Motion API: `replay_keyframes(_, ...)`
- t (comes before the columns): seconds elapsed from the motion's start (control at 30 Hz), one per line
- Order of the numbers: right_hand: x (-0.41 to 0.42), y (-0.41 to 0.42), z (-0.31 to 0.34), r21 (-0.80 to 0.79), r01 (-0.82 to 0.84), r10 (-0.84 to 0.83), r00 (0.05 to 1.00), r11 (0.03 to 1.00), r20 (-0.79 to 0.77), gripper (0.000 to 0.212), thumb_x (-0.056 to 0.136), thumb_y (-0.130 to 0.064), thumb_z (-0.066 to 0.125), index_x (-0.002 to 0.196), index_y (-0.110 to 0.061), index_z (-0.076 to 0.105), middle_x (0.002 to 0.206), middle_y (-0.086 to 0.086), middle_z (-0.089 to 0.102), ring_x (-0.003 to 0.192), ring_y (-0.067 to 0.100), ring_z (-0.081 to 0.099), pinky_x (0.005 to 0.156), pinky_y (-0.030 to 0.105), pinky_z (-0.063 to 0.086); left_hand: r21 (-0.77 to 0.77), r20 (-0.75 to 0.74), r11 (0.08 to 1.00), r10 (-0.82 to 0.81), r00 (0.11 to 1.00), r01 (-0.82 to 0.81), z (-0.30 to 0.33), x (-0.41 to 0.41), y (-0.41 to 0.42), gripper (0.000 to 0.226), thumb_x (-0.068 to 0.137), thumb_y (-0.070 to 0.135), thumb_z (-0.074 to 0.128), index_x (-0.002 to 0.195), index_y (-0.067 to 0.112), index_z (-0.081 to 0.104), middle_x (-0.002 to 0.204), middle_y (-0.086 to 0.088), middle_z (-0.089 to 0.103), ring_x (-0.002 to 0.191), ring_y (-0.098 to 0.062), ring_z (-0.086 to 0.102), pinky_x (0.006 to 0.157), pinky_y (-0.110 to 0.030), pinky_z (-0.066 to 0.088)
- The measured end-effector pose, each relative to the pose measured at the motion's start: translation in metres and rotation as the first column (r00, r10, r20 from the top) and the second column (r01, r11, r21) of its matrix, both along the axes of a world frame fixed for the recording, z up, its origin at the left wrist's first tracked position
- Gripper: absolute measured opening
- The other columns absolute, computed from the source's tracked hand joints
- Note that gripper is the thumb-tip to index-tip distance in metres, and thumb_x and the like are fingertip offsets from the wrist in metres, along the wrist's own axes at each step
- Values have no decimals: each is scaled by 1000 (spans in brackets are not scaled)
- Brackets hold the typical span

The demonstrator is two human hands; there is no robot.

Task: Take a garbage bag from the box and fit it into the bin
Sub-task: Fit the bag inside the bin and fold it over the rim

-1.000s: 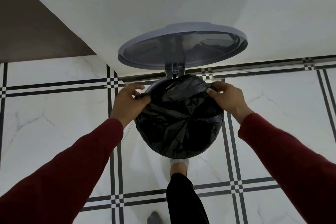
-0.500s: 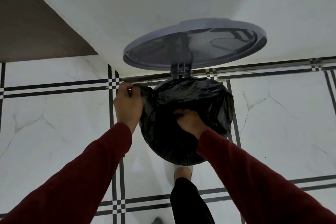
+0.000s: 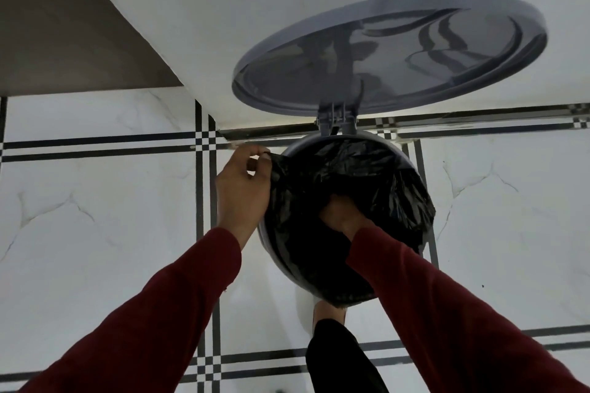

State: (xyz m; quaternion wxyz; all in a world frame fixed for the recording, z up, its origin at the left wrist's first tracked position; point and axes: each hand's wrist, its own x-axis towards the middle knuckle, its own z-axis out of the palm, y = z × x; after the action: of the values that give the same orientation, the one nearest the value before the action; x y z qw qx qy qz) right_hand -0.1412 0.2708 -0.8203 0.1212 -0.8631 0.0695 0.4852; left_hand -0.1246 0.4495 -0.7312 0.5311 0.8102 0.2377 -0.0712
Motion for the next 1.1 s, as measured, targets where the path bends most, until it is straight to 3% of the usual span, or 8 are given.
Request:
replay_keyframes(0.2, -21, -23, 68, 237, 81, -137, 962, 968, 234, 37, 93, -20, 55, 124, -25, 74, 123, 12, 74, 112, 32, 69, 99, 39, 55, -50, -66, 993, 106, 992, -109, 14, 3, -7, 15, 97, 23, 56, 93, 30, 69, 92, 8, 71, 85, -2, 66, 75, -17, 49)
replay_keyframes(0.3, -32, -50, 108, 161, -54, -84, 670, 986, 738, 30, 84, -17, 64, 107, -29, 79, 108, 0, 76, 91, 30, 71, 72, 38, 60, -128, -148, 975, 165, 975, -184, 22, 9, -10, 15, 99, 21, 52, 98, 20, 67, 100, -2, 73, 98, -23, 70, 85, -41, 57)
replay_keyframes(0.4, -25, -77, 129, -54, -71, 80, 449, 996, 890, 29, 81, -18, 65, 106, -26, 76, 131, 4, 61, 109, 33, 54, 80, 46, 51, -72, -137, 982, 166, 977, -177, 27, 13, -10, 16, 97, 18, 49, 97, 22, 65, 89, 2, 69, 85, -19, 65, 70, -32, 52)
replay_keyframes(0.53, -1, -105, 119, -4, -59, 40, 623, 998, 781, 30, 86, -5, 67, 109, -21, 79, 134, 8, 63, 117, 41, 56, 89, 52, 53, -113, -55, 992, 56, 997, -62, 33, 13, -6, 33, 95, 4, 43, 90, 35, 52, 75, -3, 55, 58, -12, 49, 47, -25, 40)
replay_keyframes(0.67, 19, -125, 114, 365, 50, -322, 591, 930, 740, 33, 86, 10, 64, 98, -16, 82, 103, 2, 74, 93, 13, 67, 91, 14, 50, -162, -81, 986, -48, 996, 34, 36, 15, 6, 35, 91, -6, 42, 79, 17, 66, 80, -3, 68, 71, -15, 58, 67, -28, 48)
replay_keyframes(0.8, 40, -133, 111, 684, 451, -769, 585, 573, 258, 34, 99, 1, 57, 95, -23, 81, 93, -8, 79, 87, 5, 72, 84, 18, 56, -279, -177, 959, -93, 980, 41, 38, 16, 17, 36, 89, -6, 54, 84, 20, 79, 88, 4, 78, 88, -17, 69, 81, -28, 55)
replay_keyframes(0.93, 64, -137, 108, 689, 565, -833, 543, 454, 104, 36, 99, 8, 49, 102, -11, 79, 95, 4, 78, 85, 15, 72, 75, 18, 60, -221, -122, 966, -167, 978, 137, 33, 24, 17, 31, 93, 4, 70, 117, 23, 78, 117, -1, 76, 108, -14, 72, 100, -27, 56)
replay_keyframes(1.1, 74, -146, 99, 656, 670, -868, 495, 348, -46, 34, 99, 8, 43, 112, -4, 72, 97, 11, 71, 76, 20, 68, 68, 24, 61, -213, -178, 977, -21, 984, -18, 19, 40, 7, 17, 97, 14, 71, 110, 8, 79, 108, -10, 79, 106, -25, 75, 101, -37, 57)
